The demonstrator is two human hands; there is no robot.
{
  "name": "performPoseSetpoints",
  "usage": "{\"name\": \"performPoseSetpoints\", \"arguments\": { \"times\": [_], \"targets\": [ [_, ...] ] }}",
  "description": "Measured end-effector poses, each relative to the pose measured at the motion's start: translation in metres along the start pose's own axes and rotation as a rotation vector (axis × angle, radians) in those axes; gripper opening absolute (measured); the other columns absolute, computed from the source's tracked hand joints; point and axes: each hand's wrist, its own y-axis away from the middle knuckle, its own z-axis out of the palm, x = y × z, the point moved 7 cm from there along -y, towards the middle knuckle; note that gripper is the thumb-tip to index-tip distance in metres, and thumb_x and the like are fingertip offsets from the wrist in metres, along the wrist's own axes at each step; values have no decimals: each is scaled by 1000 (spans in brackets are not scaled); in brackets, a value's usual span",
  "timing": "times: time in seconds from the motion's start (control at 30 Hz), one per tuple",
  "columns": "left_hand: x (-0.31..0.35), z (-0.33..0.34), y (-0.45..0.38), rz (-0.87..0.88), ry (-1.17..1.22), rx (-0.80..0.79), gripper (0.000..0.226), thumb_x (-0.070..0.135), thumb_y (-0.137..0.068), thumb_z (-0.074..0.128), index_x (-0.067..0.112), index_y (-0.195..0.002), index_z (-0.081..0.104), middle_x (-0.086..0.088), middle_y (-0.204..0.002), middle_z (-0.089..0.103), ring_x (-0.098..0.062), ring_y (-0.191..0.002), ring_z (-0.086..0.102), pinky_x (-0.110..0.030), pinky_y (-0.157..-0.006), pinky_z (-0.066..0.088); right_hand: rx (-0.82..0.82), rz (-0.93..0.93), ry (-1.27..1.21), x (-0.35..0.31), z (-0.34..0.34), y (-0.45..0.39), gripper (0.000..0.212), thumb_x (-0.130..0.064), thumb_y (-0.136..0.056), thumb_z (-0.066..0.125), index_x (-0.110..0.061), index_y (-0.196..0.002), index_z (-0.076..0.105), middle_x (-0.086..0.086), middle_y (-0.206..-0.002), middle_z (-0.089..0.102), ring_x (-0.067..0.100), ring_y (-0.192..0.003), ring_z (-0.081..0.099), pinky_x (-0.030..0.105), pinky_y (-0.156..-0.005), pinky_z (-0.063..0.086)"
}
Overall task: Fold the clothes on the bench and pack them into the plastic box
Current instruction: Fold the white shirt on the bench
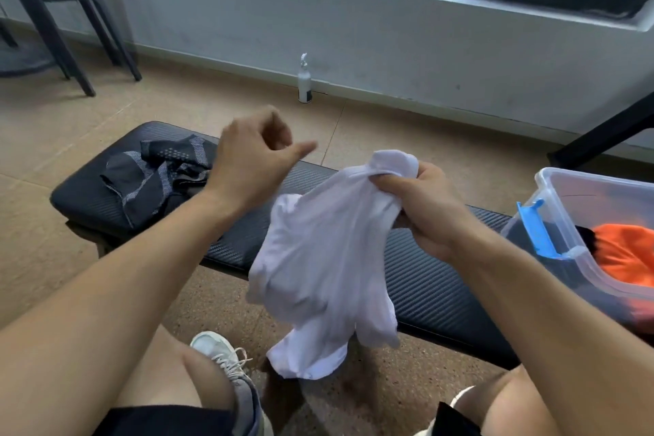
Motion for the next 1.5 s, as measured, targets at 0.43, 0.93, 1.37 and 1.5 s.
{"name": "performPoseSetpoints", "arguments": {
  "times": [0.43, 0.93, 1.37, 1.5],
  "targets": [
    [13, 65, 31, -61, 318, -462, 28, 33, -100, 57, 9, -95, 70, -5, -85, 73, -15, -78, 67, -39, -75, 54, -493, 118, -182, -6, 28, 18, 54, 27, -88, 37, -1, -127, 62, 20, -119, 72, 28, -112, 70, 35, -97, 56],
    [15, 46, 29, -401, 815, -505, 31, 38, -92, 54, 7, -94, 57, -2, -73, 61, -15, -65, 61, -29, -67, 56, -645, -336, 933, 25, 47, 7, 43, -34, -84, 81, -22, -122, 68, -12, -125, 62, 1, -109, 55, 8, -92, 41],
    [-29, 4, -1, -365, 446, -198, 37, 43, -104, 45, 17, -78, 51, 10, -58, 58, -2, -47, 57, -16, -44, 44, -747, -46, 619, -11, 5, 54, 42, -12, -91, 74, -12, -130, 60, 2, -121, 71, 20, -111, 69, 38, -94, 57],
    [-14, -7, -7, -294, 407, -241, 43, 53, -98, 52, 15, -80, 65, 2, -70, 67, -14, -64, 65, -25, -55, 51, -692, -46, 465, -56, -20, 61, 44, -13, -86, 73, -7, -128, 62, 4, -111, 75, 14, -95, 71, 26, -77, 59]
  ]
}}
